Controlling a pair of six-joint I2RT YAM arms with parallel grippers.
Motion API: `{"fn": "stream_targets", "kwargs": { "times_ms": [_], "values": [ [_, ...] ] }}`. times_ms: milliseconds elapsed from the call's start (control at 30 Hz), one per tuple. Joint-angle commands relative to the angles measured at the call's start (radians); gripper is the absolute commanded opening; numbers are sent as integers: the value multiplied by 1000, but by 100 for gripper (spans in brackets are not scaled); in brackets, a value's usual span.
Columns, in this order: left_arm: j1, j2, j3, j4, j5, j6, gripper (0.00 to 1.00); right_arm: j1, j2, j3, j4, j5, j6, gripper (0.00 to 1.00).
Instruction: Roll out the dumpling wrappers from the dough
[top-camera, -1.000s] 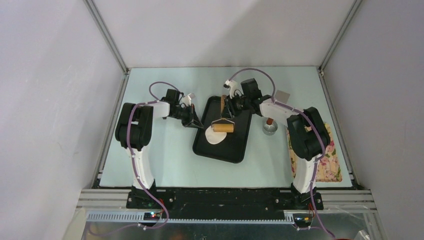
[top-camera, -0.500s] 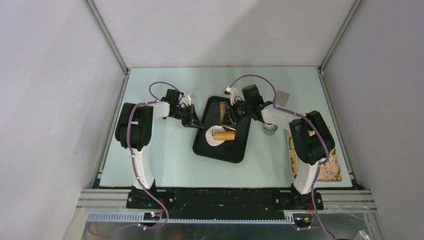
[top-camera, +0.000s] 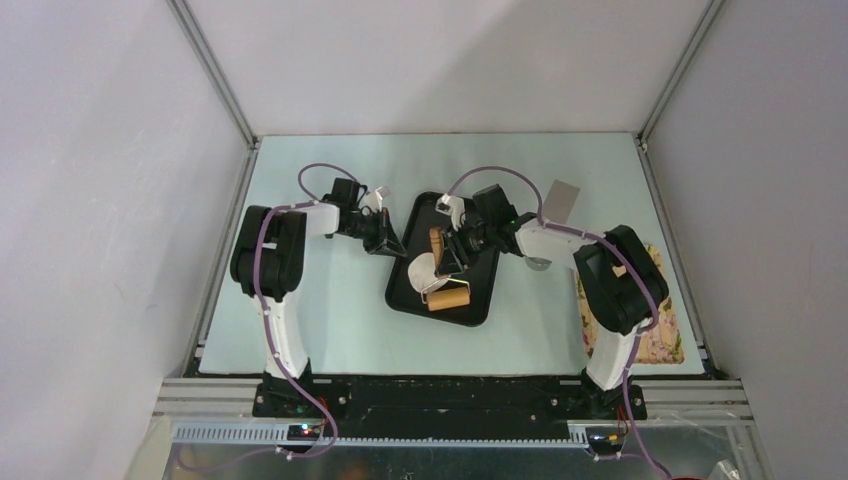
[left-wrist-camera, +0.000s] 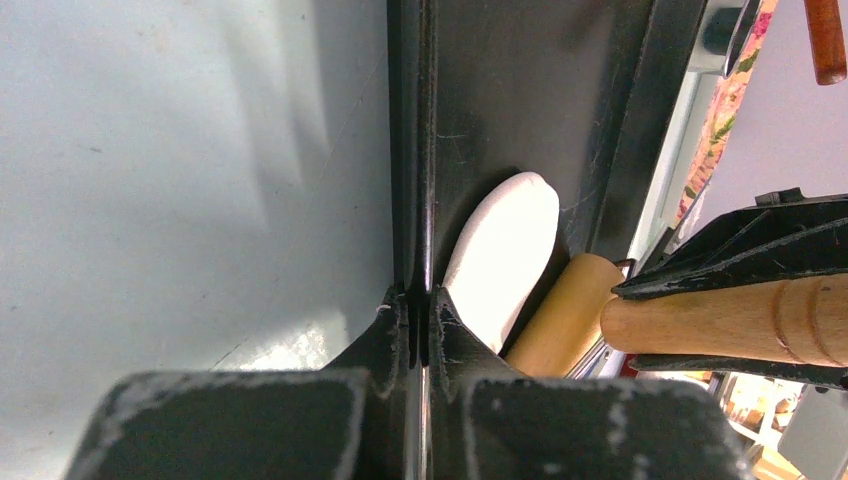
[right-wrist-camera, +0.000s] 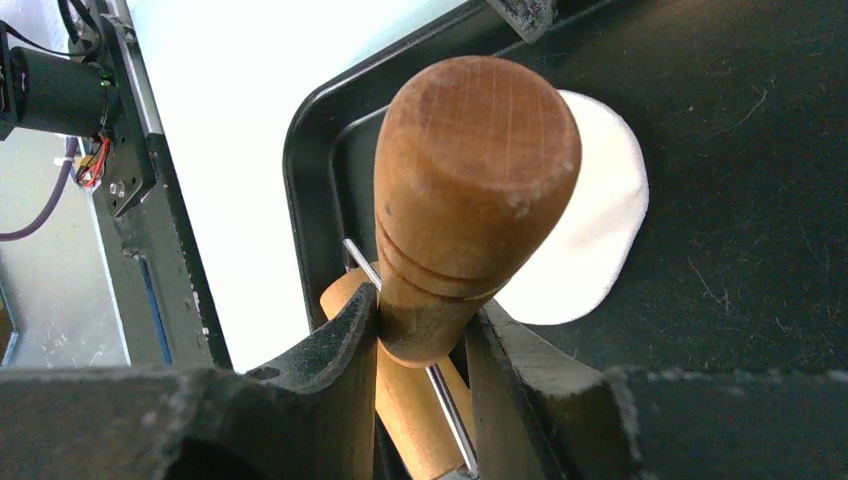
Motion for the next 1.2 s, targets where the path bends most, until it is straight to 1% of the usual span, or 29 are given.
{"fn": "stream_targets", "kwargs": {
  "times_ms": [0, 67, 133, 200, 300, 433, 533, 667, 767, 1067, 1167],
  "values": [
    [10, 24, -11, -70, -24, 34, 0, 0, -17, -41, -59, 104, -87, 0],
    [11, 24, -12, -69, -22, 34, 0, -14, -104, -12, -49, 84, -77, 0],
    [12, 24, -12, -68, -22, 32, 0, -40, -154, 40, -35, 78, -56, 0],
    [13, 25, -11, -67, -22, 32, 0, -76, -168, 102, -29, 80, -27, 0],
    [12, 25, -10, -67, -23, 30, 0, -90, -136, 192, -49, 114, -17, 0],
    [10, 24, -12, -67, -27, 30, 0, -87, -60, 201, -5, 163, -23, 0],
    [10, 24, -12, -67, -28, 30, 0, -77, 19, 201, 5, 181, -27, 0],
    [11, 23, -12, -67, -28, 30, 0, -54, 82, 192, -21, 172, -33, 0],
    [10, 24, -12, -67, -26, 30, 0, -28, 74, 140, -26, 180, -54, 0],
    [13, 24, -12, -66, -22, 31, 0, -29, 6, 6, -56, 176, -83, 0],
    [13, 24, -12, -67, -22, 31, 0, -32, -27, -28, -36, 226, -86, 0]
  ]
}}
